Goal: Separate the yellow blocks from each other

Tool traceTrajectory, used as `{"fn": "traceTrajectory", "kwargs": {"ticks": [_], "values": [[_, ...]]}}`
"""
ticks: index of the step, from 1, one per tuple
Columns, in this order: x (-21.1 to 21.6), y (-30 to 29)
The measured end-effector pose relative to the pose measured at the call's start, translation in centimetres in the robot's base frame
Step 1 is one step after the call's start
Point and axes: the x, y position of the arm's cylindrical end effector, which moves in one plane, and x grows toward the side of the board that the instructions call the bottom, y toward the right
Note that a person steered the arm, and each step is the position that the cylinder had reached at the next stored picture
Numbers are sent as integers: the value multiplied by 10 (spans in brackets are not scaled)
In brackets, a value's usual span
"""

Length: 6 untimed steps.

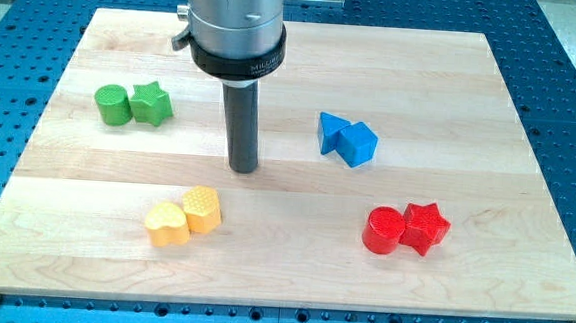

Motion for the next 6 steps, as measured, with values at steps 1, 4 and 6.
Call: {"fn": "traceTrajectory", "kwargs": {"ticks": [1,4,6], "values": [[0,-2],[20,-64],[96,4]]}}
